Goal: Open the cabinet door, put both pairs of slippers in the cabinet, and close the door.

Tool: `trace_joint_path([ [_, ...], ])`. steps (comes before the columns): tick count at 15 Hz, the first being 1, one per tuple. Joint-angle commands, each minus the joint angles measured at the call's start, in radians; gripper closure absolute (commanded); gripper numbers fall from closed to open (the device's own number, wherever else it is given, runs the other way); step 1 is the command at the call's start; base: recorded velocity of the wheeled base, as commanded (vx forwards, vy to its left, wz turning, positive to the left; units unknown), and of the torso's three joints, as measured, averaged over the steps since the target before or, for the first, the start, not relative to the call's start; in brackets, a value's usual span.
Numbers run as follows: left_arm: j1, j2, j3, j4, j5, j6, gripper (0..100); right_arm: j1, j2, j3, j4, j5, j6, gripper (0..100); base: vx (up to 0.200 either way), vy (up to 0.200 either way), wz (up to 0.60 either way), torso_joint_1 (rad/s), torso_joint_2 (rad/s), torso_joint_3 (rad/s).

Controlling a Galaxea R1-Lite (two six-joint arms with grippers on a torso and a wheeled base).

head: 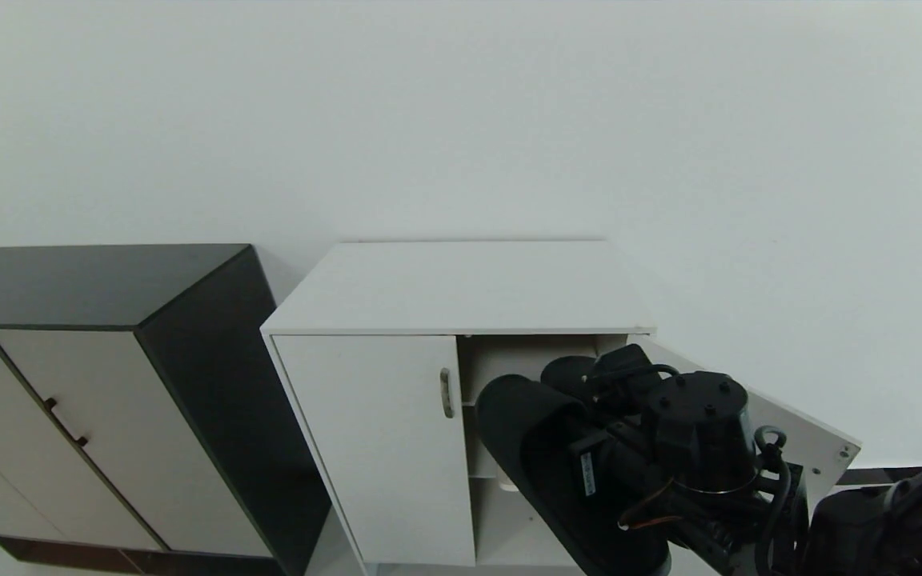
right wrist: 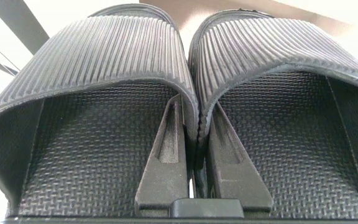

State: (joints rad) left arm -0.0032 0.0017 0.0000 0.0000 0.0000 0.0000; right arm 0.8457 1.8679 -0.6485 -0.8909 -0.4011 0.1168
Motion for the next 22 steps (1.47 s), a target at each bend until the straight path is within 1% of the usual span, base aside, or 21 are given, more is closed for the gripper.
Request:
trace_joint_path([
  [1, 0.000, 0.000, 0.000, 0.000, 0.000, 0.000, 100, 0.001, 0.008, 0.000, 0.000, -0.001, 0.000, 100, 0.000, 0.000, 0.00, -0.232, 0.54, 0.300],
  [12, 0.000, 0.000, 0.000, 0.000, 0.000, 0.000, 100, -0.001, 0.013, 0.009, 0.000, -0.001, -0.008, 100, 0.000, 0.000, 0.00, -0.211, 0.53, 0.318],
  [22, 0.000, 0.001, 0.000, 0.000, 0.002, 0.000, 100, -0.001, 0.020, 0.013, -0.007, -0.001, -0.008, 100, 0.000, 0.000, 0.00, -0.138, 0.47, 0.328],
])
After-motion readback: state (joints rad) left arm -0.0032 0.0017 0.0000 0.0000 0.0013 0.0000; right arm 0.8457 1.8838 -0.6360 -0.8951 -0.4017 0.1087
